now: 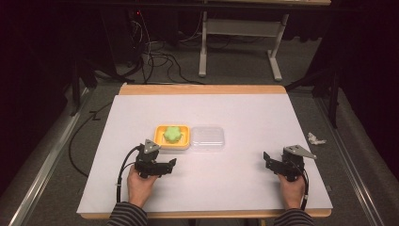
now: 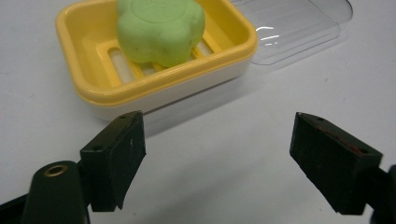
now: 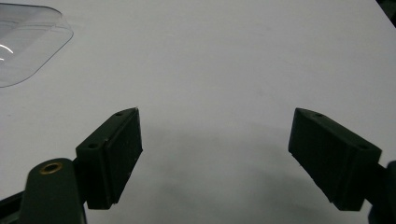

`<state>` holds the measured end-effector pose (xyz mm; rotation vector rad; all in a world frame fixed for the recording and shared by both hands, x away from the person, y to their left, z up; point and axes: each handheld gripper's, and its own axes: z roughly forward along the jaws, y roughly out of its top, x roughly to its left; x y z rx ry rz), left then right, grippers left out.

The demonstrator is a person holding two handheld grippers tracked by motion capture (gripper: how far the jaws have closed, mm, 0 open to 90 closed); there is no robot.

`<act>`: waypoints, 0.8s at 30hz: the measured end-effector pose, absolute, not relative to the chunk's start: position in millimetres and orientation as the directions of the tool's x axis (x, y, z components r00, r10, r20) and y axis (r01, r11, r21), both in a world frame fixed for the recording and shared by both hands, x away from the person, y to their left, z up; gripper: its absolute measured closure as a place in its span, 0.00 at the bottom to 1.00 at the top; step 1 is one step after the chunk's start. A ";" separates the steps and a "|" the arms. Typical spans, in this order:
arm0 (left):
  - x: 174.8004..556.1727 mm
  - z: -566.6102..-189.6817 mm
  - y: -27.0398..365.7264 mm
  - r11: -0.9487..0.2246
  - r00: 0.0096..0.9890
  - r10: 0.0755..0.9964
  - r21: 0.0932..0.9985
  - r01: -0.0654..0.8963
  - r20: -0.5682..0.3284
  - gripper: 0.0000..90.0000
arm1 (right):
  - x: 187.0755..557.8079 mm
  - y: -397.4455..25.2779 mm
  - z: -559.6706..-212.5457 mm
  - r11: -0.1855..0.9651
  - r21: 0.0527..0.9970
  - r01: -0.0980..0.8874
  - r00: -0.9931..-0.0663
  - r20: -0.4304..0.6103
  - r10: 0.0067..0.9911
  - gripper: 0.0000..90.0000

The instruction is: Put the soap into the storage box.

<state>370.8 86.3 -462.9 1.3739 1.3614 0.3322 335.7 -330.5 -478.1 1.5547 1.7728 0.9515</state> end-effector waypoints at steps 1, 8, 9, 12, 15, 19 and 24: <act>371.0 -464.5 85.4 0.280 0.295 0.830 0.810 0.516 -0.474 0.21 | 335.7 -330.4 -478.1 0.059 0.820 0.569 -0.142 0.027 0.990 0.20; 372.3 -472.4 81.7 0.264 0.290 0.839 0.810 0.524 -0.461 0.21 | 335.6 -330.6 -478.1 0.058 0.821 0.568 -0.143 0.029 0.989 0.20; 372.4 -472.6 81.2 0.265 0.290 0.838 0.809 0.525 -0.463 0.21 | 335.6 -330.6 -478.1 0.058 0.821 0.568 -0.143 0.029 0.989 0.20; 372.6 -473.8 79.2 0.263 0.295 0.836 0.808 0.527 -0.464 0.21 | 335.6 -330.5 -478.1 0.059 0.821 0.567 -0.143 0.028 0.989 0.20; 374.3 -476.7 78.0 0.257 0.291 0.841 0.811 0.526 -0.456 0.21 | 335.4 -330.6 -478.1 0.055 0.821 0.568 -0.139 0.030 0.990 0.20; 376.2 -480.2 74.5 0.257 0.293 0.841 0.812 0.523 -0.455 0.21 | 335.7 -330.6 -478.2 0.058 0.822 0.567 -0.142 0.028 0.989 0.20; 377.2 -483.7 70.3 0.258 0.298 0.839 0.815 0.519 -0.455 0.21 | 335.6 -330.5 -478.1 0.060 0.821 0.567 -0.143 0.027 0.989 0.20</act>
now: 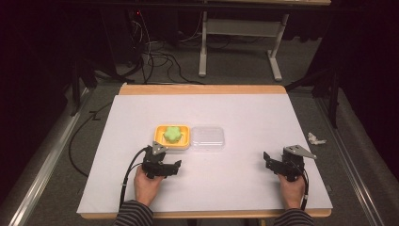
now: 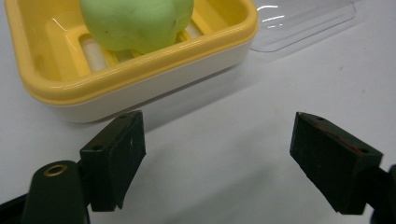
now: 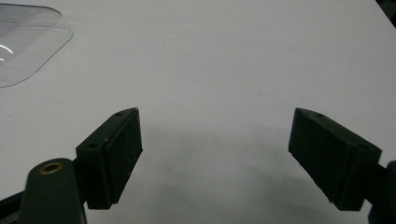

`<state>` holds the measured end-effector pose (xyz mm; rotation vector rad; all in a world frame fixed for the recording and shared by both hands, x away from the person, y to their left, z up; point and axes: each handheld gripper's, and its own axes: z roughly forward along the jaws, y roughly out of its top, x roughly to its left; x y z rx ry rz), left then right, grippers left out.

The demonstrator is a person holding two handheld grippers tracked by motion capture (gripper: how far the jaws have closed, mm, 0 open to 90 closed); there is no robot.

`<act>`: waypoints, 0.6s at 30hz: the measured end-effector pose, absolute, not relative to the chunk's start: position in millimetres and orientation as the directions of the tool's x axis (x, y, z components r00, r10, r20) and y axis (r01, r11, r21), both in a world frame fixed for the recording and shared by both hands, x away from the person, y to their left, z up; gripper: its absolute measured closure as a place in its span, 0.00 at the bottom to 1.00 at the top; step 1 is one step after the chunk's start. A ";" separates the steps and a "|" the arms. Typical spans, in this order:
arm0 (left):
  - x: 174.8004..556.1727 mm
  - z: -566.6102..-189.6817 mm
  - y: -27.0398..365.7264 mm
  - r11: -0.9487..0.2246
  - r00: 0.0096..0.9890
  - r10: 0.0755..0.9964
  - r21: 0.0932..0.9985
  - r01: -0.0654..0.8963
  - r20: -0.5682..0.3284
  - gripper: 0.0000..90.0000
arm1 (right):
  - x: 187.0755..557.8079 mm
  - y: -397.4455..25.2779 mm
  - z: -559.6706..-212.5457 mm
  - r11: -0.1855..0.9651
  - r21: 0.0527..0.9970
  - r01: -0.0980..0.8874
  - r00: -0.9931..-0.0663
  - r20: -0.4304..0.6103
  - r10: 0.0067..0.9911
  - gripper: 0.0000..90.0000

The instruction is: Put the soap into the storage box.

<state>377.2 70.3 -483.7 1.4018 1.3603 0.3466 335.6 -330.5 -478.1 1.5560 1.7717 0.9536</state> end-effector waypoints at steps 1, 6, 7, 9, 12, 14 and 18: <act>377.5 -484.4 69.6 0.262 0.297 0.838 0.815 0.517 -0.457 0.21 | 335.6 -330.5 -478.1 0.058 0.821 0.567 -0.142 0.028 0.989 0.20; 379.5 -488.0 68.3 0.260 0.294 0.843 0.820 0.510 -0.450 0.21 | 335.8 -330.4 -478.2 0.058 0.821 0.568 -0.140 0.027 0.990 0.20; 379.7 -488.5 67.9 0.266 0.292 0.842 0.819 0.509 -0.454 0.21 | 335.7 -330.4 -478.1 0.059 0.820 0.569 -0.141 0.027 0.990 0.20; 379.9 -490.2 67.5 0.261 0.294 0.845 0.824 0.503 -0.447 0.21 | 335.7 -330.5 -478.2 0.058 0.821 0.567 -0.141 0.027 0.990 0.20; 379.8 -493.2 66.3 0.250 0.296 0.853 0.834 0.492 -0.430 0.20 | 335.6 -330.6 -478.1 0.057 0.821 0.568 -0.141 0.029 0.990 0.20; 380.0 -495.3 66.0 0.240 0.297 0.860 0.842 0.483 -0.415 0.19 | 335.5 -330.8 -478.1 0.056 0.821 0.568 -0.140 0.029 0.990 0.20; 380.0 -495.7 66.6 0.240 0.296 0.863 0.848 0.472 -0.409 0.18 | 335.4 -330.8 -478.1 0.055 0.821 0.568 -0.138 0.030 0.990 0.20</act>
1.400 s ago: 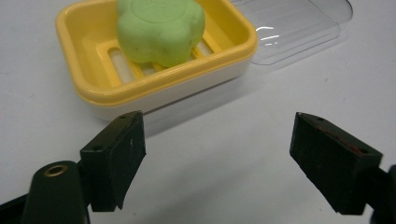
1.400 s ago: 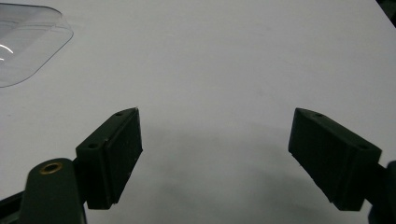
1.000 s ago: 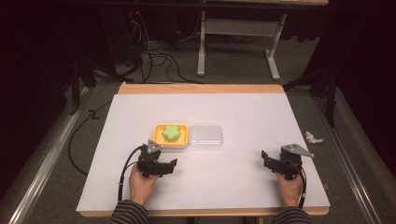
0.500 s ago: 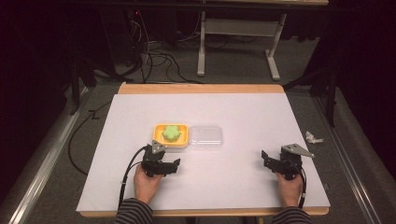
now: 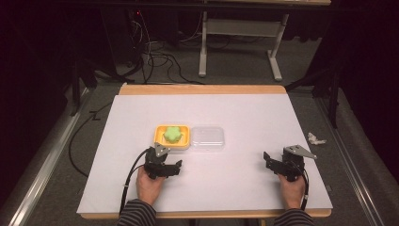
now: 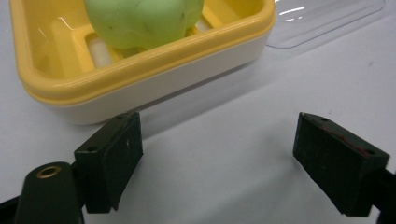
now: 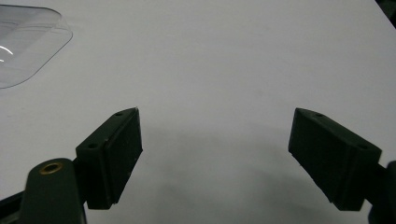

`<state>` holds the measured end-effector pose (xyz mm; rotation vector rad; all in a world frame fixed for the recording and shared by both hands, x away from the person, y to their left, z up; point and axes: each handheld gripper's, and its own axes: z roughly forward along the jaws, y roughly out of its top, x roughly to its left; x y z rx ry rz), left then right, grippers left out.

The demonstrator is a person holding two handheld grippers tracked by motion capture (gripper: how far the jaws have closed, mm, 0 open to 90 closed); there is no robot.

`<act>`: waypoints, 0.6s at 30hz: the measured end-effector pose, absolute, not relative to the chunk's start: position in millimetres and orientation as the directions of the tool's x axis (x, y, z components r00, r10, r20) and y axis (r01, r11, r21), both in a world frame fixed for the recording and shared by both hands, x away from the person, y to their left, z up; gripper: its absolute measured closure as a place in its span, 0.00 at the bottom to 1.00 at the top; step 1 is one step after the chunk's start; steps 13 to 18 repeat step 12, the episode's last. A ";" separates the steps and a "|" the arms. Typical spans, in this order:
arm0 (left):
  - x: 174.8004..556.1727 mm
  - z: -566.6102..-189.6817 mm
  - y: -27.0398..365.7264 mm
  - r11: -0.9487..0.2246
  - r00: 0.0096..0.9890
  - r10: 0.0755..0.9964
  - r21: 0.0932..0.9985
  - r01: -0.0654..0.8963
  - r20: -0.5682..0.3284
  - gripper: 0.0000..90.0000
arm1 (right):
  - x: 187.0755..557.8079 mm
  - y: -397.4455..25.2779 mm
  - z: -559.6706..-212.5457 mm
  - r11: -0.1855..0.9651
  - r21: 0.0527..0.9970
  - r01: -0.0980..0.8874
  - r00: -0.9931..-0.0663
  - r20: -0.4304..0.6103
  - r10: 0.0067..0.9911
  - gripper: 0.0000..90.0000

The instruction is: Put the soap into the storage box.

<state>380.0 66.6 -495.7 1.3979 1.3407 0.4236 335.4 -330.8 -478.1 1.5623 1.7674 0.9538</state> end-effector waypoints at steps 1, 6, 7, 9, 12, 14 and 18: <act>380.0 -495.5 66.7 0.249 0.294 0.862 0.849 0.466 -0.414 0.18 | 335.4 -330.6 -478.0 0.053 0.820 0.570 -0.137 0.032 0.990 0.20; 379.1 -495.3 67.4 0.256 0.292 0.862 0.852 0.457 -0.415 0.18 | 335.4 -330.8 -478.1 0.055 0.821 0.569 -0.138 0.030 0.990 0.20; 378.6 -495.3 67.5 0.250 0.296 0.863 0.856 0.453 -0.409 0.18 | 335.5 -330.7 -478.1 0.054 0.821 0.568 -0.138 0.031 0.990 0.20; 377.9 -495.3 67.1 0.251 0.299 0.863 0.859 0.446 -0.407 0.18 | 335.4 -330.6 -478.1 0.054 0.821 0.568 -0.138 0.030 0.990 0.20; 377.6 -495.4 67.0 0.252 0.299 0.864 0.861 0.441 -0.406 0.18 | 335.5 -330.6 -478.1 0.058 0.822 0.567 -0.141 0.028 0.990 0.20; 377.6 -495.4 67.0 0.252 0.299 0.864 0.861 0.441 -0.406 0.18 | 335.5 -330.6 -478.1 0.058 0.822 0.567 -0.141 0.028 0.990 0.20; 377.6 -495.4 67.0 0.252 0.299 0.864 0.861 0.441 -0.406 0.18 | 335.5 -330.6 -478.1 0.058 0.822 0.567 -0.141 0.028 0.990 0.20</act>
